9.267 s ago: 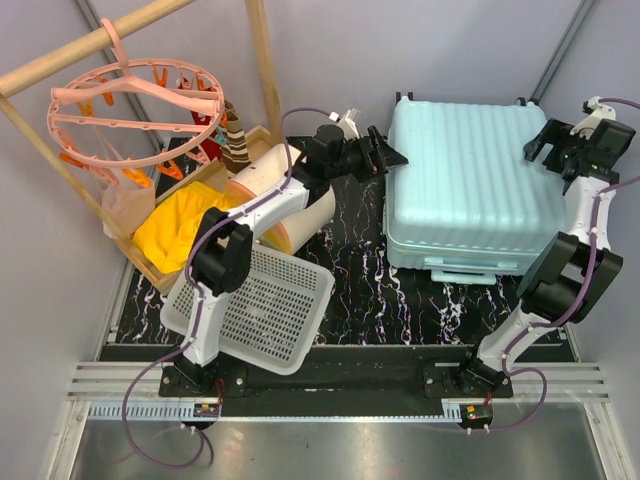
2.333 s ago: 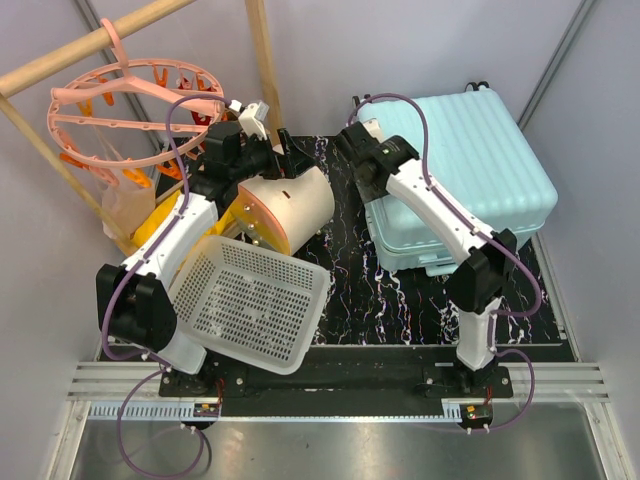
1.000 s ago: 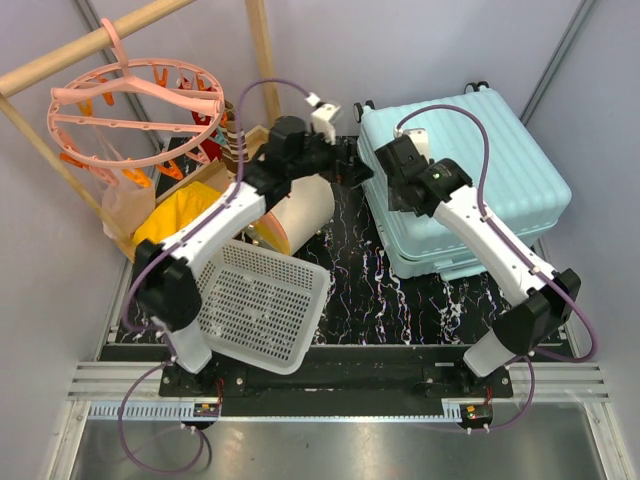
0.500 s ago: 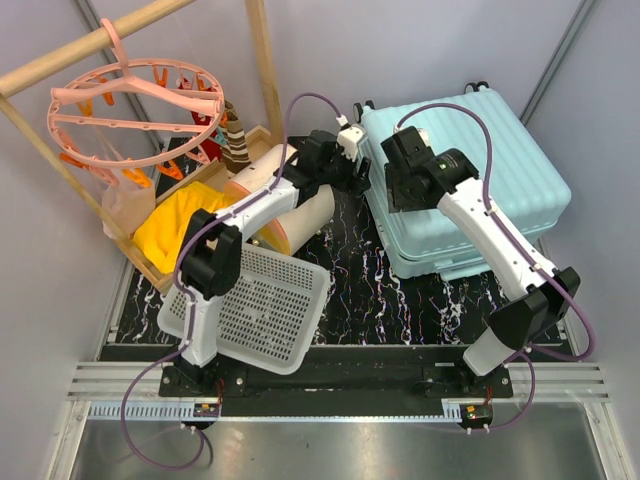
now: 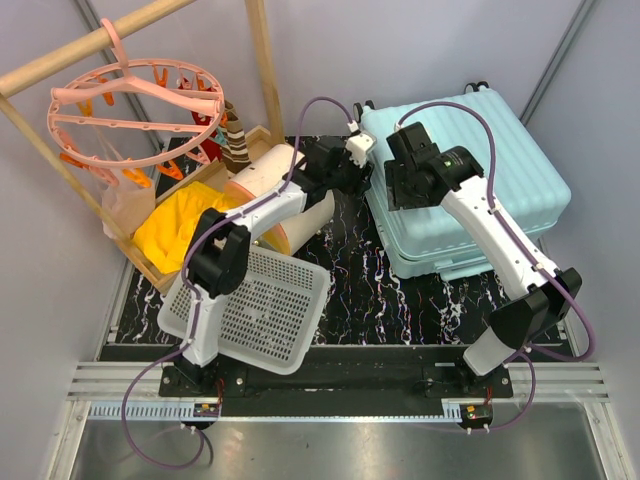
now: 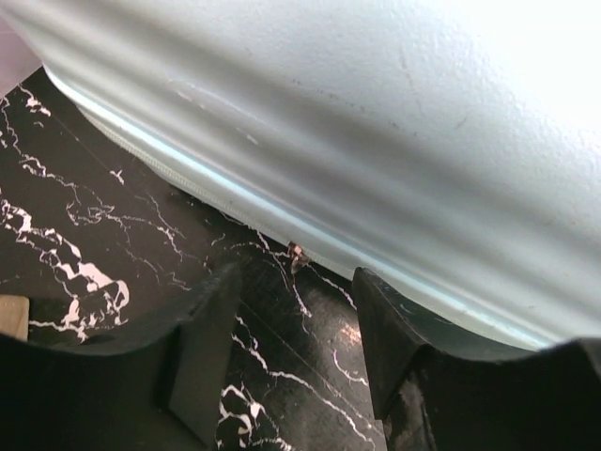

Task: Open, take out, and arrange the luggage
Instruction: Unzip the luggage at the center of the board.

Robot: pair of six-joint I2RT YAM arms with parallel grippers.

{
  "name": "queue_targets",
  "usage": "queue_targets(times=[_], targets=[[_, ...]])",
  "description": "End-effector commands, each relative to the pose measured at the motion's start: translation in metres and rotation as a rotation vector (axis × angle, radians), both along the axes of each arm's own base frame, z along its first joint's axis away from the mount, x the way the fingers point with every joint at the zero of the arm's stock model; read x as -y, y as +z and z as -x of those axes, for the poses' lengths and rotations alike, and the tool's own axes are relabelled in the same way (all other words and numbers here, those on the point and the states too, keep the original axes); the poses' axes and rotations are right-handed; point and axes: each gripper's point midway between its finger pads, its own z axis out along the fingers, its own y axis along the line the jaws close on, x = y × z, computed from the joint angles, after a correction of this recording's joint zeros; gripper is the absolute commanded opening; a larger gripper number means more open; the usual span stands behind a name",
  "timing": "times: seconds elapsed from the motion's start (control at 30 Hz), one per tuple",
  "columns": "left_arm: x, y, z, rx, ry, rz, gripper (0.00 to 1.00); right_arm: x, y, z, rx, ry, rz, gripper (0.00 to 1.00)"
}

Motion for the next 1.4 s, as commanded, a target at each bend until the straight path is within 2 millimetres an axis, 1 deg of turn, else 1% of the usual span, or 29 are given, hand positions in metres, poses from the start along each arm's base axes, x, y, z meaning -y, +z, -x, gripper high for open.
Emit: queue_targets(times=[0.0,0.17,0.23,0.27,0.33,0.4,0.43,0.47,0.53,0.57,0.6,0.63,0.67,0.73,0.77,0.83,0.87,0.9,0.97,1.0,1.07,1.1,1.13,1.17,1.2,1.23,1.27,1.3,1.37], targets=[[0.001,0.001,-0.020,0.048,0.028,0.018,0.54,-0.014,0.006,-0.002,0.003,0.038,-0.075,0.61],[0.001,-0.022,-0.021,0.006,0.048,0.008,0.47,-0.011,0.015,-0.005,0.041,0.024,-0.083,0.61],[0.002,-0.024,-0.020,-0.027,0.072,0.032,0.46,-0.012,0.022,-0.008,0.075,0.040,-0.091,0.62],[-0.001,-0.023,-0.019,-0.029,0.080,0.031,0.47,-0.012,0.030,-0.007,0.102,0.074,-0.086,0.64],[0.001,-0.022,-0.012,-0.074,0.099,0.082,0.49,-0.012,0.037,-0.007,0.140,0.112,-0.079,0.65],[0.005,0.001,-0.009,-0.062,0.098,0.152,0.51,-0.011,0.048,-0.005,0.186,0.138,-0.090,0.67],[0.007,0.008,-0.006,-0.065,0.082,0.173,0.52,-0.012,0.055,0.000,0.208,0.172,-0.093,0.68],[0.009,0.028,-0.003,-0.045,0.067,0.205,0.53,-0.015,0.055,0.003,0.208,0.192,-0.100,0.70],[0.017,0.053,0.006,-0.025,0.028,0.247,0.54,-0.020,0.061,0.008,0.233,0.231,-0.119,0.72],[0.016,0.079,0.011,0.018,0.012,0.272,0.55,-0.026,0.058,0.010,0.224,0.258,-0.134,0.73],[0.017,0.089,0.016,0.034,-0.001,0.276,0.57,-0.028,0.058,0.012,0.228,0.269,-0.138,0.73],[0.015,0.102,0.019,0.056,-0.006,0.281,0.57,-0.031,0.057,0.014,0.225,0.278,-0.143,0.73],[0.010,0.122,0.024,0.091,-0.011,0.284,0.57,-0.034,0.054,0.014,0.223,0.289,-0.151,0.73],[0.000,0.143,0.027,0.134,0.007,0.275,0.60,-0.038,0.054,0.015,0.229,0.297,-0.156,0.74],[-0.010,0.162,0.033,0.164,0.018,0.268,0.61,-0.039,0.055,0.012,0.243,0.297,-0.162,0.74],[-0.025,0.178,0.033,0.197,0.075,0.258,0.65,-0.042,0.055,0.009,0.251,0.302,-0.169,0.74],[-0.032,0.186,0.036,0.217,0.089,0.251,0.68,-0.045,0.053,0.006,0.257,0.307,-0.175,0.74],[-0.043,0.201,0.040,0.247,0.110,0.261,0.72,-0.049,0.047,0.003,0.244,0.318,-0.176,0.75],[-0.060,0.215,0.040,0.270,0.168,0.270,0.79,-0.061,0.039,0.003,0.213,0.365,-0.201,0.75],[-0.073,0.227,0.041,0.283,0.192,0.287,0.83,-0.065,0.027,0.000,0.180,0.364,-0.196,0.75],[-0.088,0.234,0.040,0.262,0.224,0.322,0.89,-0.073,0.020,-0.005,0.154,0.380,-0.202,0.75],[-0.090,0.234,0.042,0.250,0.220,0.331,0.90,-0.078,0.008,-0.010,0.125,0.402,-0.188,0.75],[-0.095,0.239,0.045,0.251,0.225,0.343,0.91,-0.086,0.010,-0.011,0.116,0.433,-0.210,0.75],[-0.099,0.235,0.045,0.241,0.235,0.346,0.93,-0.090,0.005,-0.011,0.094,0.450,-0.214,0.75],[-0.102,0.233,0.045,0.238,0.243,0.349,0.93,-0.098,-0.008,-0.014,0.054,0.477,-0.215,0.75],[-0.105,0.241,0.049,0.250,0.247,0.379,0.93,-0.109,-0.010,-0.008,0.018,0.528,-0.255,0.76],[-0.108,0.232,0.048,0.233,0.257,0.378,0.93,-0.112,-0.016,-0.007,-0.009,0.536,-0.265,0.76],[-0.110,0.230,0.048,0.228,0.259,0.383,0.93,-0.115,-0.033,-0.010,-0.060,0.528,-0.250,0.75],[-0.111,0.227,0.049,0.208,0.258,0.391,0.93,-0.102,-0.052,-0.016,-0.103,0.429,-0.183,0.75]])
